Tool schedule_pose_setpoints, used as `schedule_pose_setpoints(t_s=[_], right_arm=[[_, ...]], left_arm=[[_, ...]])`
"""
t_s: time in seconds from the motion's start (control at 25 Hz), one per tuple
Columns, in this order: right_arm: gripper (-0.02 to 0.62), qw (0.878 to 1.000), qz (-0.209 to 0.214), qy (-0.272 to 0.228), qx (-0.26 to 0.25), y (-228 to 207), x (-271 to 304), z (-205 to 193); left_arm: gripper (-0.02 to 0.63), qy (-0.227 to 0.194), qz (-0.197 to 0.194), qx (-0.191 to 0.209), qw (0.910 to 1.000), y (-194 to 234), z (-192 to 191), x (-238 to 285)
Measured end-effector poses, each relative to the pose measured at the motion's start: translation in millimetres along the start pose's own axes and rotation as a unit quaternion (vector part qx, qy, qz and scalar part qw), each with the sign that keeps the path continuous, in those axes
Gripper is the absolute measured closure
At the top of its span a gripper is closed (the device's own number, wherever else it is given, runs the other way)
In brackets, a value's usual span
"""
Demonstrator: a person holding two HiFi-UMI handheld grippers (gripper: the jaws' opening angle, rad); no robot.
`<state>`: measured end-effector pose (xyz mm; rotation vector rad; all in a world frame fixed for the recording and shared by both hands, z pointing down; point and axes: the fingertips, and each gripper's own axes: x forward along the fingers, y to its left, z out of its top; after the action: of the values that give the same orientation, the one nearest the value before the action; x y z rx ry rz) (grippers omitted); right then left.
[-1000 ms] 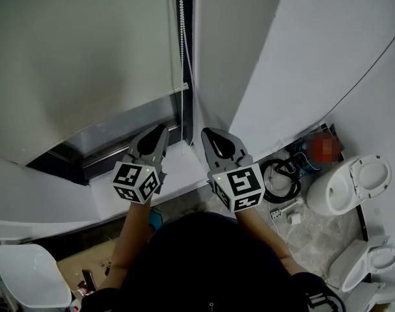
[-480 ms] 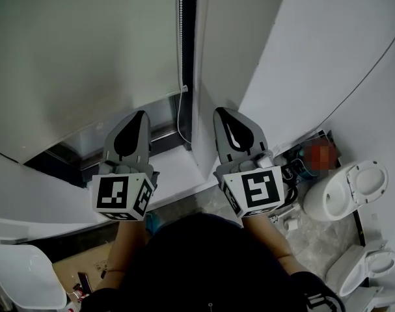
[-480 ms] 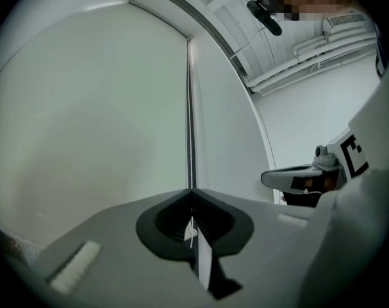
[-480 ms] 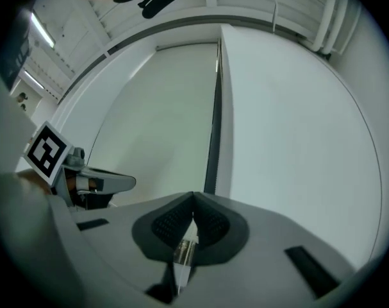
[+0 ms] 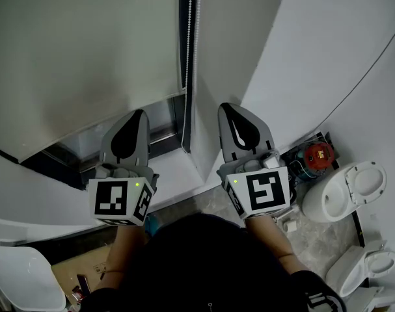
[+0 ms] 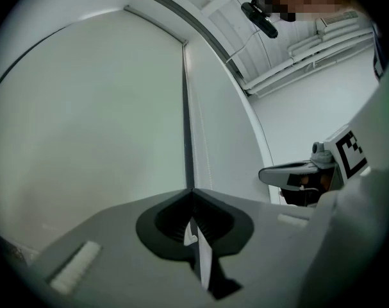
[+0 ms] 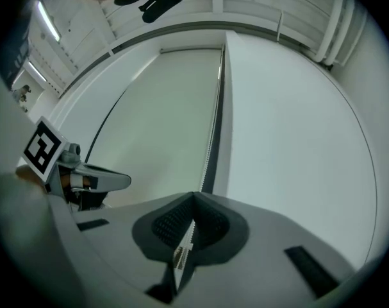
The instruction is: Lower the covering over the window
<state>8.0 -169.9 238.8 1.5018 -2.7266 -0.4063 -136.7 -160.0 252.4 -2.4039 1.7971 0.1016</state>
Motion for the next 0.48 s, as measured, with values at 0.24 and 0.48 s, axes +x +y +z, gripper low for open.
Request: schedule_pose_setpoints(t_s=[0.24, 0.48], right_arm=[[0.583, 1.000, -0.001, -0.001, 0.003, 0.8, 2.8, -2.4], [0.583, 1.000, -0.001, 0.007, 0.010, 1.9, 5.4, -6.6]], left_arm=[[0.594, 0.004, -0.002, -0.001, 1.0000, 0.7, -2.6, 1.6], [0.594, 0.005, -0.007, -0.003, 1.0000, 0.5, -2.1, 4.6]])
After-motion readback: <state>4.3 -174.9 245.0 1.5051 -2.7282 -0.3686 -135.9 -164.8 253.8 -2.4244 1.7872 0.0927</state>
